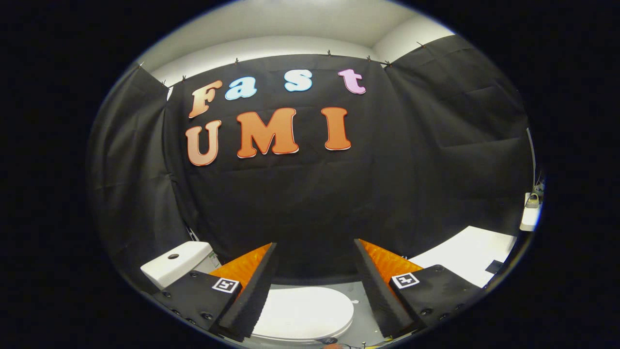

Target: Open the toilet lid.

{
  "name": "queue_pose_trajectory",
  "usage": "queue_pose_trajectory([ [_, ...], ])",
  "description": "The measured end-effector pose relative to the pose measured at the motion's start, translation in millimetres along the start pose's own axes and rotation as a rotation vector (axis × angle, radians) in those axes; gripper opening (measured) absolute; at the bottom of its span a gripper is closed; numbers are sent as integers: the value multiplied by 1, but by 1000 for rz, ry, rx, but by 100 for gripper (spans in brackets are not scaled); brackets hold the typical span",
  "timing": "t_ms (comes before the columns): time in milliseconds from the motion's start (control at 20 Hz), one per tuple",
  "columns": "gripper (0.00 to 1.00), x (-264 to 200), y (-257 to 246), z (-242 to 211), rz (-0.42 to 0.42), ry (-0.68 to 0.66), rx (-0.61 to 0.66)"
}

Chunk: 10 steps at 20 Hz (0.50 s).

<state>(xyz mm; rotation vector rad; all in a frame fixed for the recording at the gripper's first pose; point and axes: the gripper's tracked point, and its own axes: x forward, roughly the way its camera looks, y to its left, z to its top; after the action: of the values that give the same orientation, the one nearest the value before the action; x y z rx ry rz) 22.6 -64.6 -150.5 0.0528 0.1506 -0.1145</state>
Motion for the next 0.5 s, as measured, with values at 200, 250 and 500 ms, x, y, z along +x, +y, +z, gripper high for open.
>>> queue_pose_trajectory([
  [200,99,7,-24,-46,-54,22,54],
  [250,99,9,-27,-61,-64,45,64],
  [500,98,10,-40,-115,-80,100,71],
])
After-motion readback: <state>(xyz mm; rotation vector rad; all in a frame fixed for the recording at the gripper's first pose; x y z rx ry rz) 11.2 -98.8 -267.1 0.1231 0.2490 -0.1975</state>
